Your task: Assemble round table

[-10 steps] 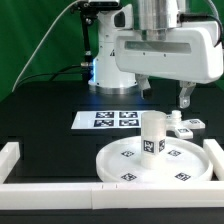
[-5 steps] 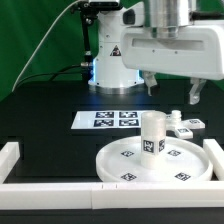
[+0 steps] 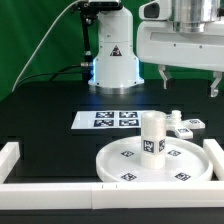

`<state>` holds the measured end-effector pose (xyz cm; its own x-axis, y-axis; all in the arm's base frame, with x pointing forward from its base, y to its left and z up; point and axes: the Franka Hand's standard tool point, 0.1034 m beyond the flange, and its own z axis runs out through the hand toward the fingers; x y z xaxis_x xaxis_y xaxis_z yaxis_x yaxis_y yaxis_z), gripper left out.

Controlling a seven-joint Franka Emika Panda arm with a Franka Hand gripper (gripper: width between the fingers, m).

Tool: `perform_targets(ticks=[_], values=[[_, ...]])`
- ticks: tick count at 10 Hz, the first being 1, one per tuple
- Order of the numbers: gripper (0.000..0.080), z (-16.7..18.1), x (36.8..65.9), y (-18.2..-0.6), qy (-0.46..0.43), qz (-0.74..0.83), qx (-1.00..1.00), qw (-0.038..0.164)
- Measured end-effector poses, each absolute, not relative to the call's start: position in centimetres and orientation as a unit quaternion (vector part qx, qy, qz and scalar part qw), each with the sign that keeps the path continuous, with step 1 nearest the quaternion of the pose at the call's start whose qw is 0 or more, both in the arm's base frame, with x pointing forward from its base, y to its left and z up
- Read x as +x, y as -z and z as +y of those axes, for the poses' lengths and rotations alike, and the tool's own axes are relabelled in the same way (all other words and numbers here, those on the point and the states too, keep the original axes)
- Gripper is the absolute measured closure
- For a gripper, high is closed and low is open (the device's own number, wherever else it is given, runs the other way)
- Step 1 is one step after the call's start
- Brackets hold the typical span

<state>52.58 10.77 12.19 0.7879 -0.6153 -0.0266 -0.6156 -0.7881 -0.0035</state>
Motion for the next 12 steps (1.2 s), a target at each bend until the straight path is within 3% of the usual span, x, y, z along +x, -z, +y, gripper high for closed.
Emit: perform_targets(ticks=[2, 6, 10, 12], values=[[0.0151, 11.2, 51.9, -11.7, -0.015, 0.278, -0.960, 0.000], [0.0151, 11.8, 50.2, -11.3, -0.002, 0.027, -1.000, 0.001], [0.0151, 11.4, 50.2, -11.2, -0.005, -0.086, -0.996, 0.001], [0.0151, 11.3, 48.1, -10.2, -0.056, -0.075, -0.996, 0.002]])
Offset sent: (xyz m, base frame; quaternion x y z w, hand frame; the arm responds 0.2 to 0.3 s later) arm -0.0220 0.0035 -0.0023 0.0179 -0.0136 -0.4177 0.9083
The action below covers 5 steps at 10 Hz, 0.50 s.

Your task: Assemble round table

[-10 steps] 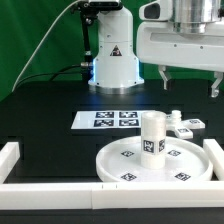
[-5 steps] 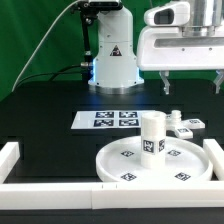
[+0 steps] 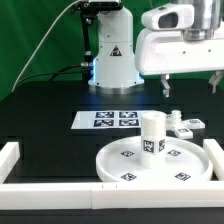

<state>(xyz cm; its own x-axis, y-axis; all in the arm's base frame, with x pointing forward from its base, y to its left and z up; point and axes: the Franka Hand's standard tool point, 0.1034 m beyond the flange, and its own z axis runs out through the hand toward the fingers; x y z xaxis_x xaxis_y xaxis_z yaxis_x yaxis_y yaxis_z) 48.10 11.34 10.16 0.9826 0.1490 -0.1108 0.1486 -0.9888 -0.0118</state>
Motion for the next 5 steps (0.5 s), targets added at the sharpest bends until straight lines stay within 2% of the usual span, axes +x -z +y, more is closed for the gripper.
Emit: perform_targets(ticks=[1, 2, 5], values=[[0.0151, 11.4, 47.7, -10.2, -0.064, -0.070, -0.995, -0.004], [0.0151, 11.7, 46.9, -10.4, -0.106, -0.071, -0.992, -0.022], [0.0151, 11.2, 46.7, -10.0, -0.189, -0.069, -0.979, -0.035]])
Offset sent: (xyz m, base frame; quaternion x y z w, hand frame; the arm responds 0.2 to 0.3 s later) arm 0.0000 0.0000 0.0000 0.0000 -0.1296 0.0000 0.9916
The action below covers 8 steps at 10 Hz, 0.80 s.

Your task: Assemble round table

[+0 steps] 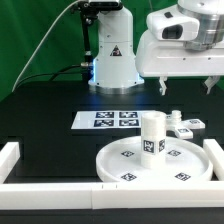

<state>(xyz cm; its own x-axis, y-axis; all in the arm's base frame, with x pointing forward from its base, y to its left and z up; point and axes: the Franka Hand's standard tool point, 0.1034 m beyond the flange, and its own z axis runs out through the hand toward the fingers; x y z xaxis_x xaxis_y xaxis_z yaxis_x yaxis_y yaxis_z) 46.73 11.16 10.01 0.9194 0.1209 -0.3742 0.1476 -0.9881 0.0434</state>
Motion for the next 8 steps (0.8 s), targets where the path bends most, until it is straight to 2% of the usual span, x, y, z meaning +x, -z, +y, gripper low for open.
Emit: perform_targets(ticks=[2, 4, 6, 8], values=[[0.0151, 12.1, 46.0, -8.4, 0.234, 0.118, 0.964, 0.044], [0.0151, 12.9, 45.1, -7.8, 0.292, 0.142, 0.944, 0.062], [0.0151, 12.3, 45.2, -7.7, 0.341, 0.128, 0.929, 0.072], [0.0151, 10.8, 43.6, -7.3, 0.434, 0.078, 0.892, 0.098]])
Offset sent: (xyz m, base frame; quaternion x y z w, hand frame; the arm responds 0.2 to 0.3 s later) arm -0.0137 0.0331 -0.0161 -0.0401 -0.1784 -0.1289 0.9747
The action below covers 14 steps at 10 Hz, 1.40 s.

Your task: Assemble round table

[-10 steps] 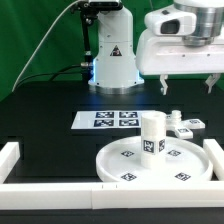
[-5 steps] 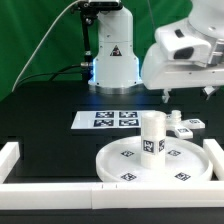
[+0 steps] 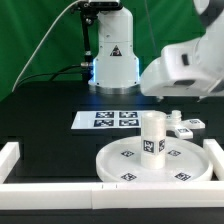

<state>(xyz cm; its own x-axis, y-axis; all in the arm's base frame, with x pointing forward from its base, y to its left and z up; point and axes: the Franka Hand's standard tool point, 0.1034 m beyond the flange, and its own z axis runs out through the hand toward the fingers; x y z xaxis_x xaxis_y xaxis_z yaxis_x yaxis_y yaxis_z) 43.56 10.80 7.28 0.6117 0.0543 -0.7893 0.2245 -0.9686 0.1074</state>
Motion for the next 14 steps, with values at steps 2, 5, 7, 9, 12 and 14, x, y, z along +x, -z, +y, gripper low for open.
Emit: perform_targets(ticks=[2, 5, 7, 9, 12, 14], values=[[0.0151, 11.4, 42.9, -6.0, 0.474, 0.068, 0.871, 0.111], [0.0151, 11.0, 43.2, -6.0, 0.471, 0.059, 0.873, 0.111], [0.0151, 11.7, 41.7, -4.8, 0.476, 0.019, 0.869, 0.137], [0.0151, 11.7, 41.3, -4.1, 0.469, 0.017, 0.872, 0.138], [0.0151, 11.5, 41.3, -4.1, 0.470, 0.011, 0.872, 0.137], [0.0151, 11.3, 40.4, -3.7, 0.480, -0.007, 0.867, 0.131]])
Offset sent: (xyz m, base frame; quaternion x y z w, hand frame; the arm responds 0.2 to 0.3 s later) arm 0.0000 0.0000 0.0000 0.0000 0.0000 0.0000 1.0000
